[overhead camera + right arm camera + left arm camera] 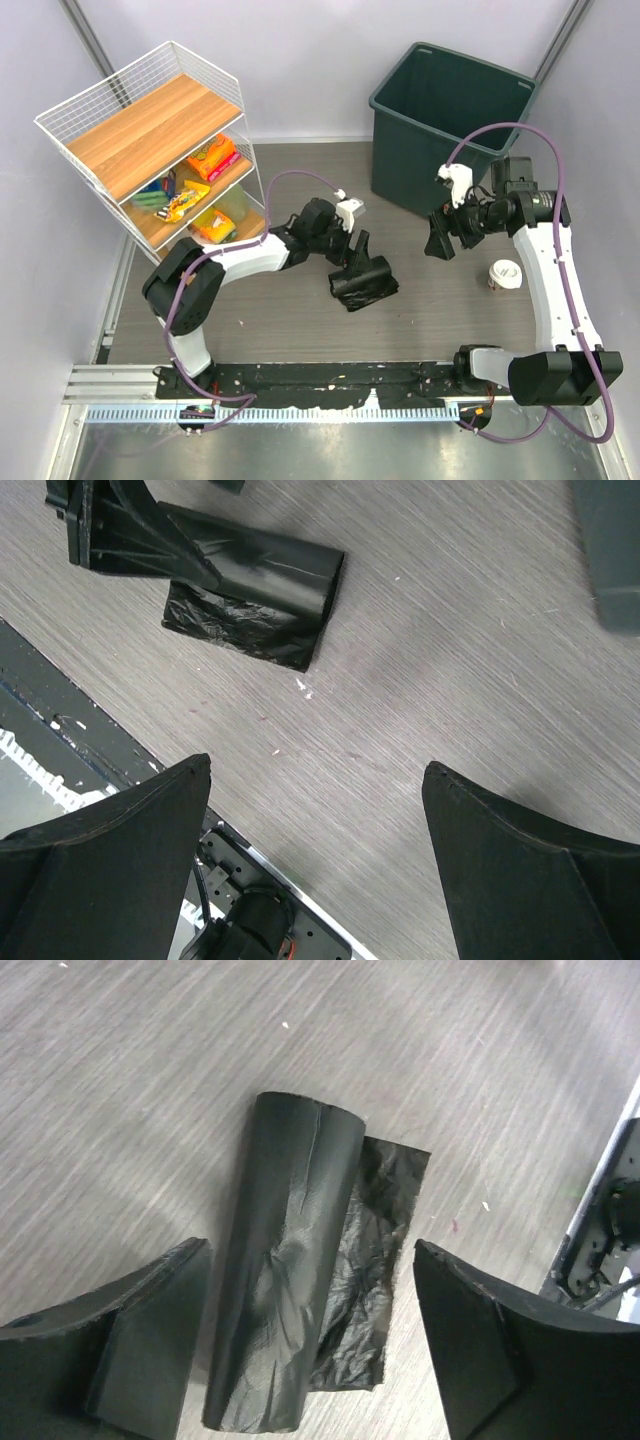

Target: Put the trash bags into the trash bin

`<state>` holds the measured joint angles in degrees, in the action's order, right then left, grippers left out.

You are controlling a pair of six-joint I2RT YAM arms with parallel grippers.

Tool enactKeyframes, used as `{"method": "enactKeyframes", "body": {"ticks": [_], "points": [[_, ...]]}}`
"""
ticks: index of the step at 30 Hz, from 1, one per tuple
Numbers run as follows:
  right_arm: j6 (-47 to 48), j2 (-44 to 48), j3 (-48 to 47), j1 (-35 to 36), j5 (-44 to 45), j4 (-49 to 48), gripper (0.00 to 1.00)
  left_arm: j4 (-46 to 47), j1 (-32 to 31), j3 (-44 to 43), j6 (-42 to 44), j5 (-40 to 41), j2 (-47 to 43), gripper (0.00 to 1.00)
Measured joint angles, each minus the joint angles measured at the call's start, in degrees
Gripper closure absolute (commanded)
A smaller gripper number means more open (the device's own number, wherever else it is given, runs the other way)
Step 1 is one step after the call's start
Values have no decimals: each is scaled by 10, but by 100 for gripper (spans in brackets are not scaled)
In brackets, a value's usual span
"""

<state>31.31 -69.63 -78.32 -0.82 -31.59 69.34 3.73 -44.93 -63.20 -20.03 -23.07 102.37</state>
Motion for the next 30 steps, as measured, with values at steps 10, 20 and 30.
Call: {"method": "enactKeyframes", "body": {"ticks": [10,20,30], "points": [[-1,13,45,25,6,-21,9,-38,10,4,94,20,-13,0],[-3,18,83,45,17,-39,9,-141,-50,-5,252,67,-63,9],[-10,20,102,45,24,-52,10,-203,-94,-42,329,129,-27,21]]}}
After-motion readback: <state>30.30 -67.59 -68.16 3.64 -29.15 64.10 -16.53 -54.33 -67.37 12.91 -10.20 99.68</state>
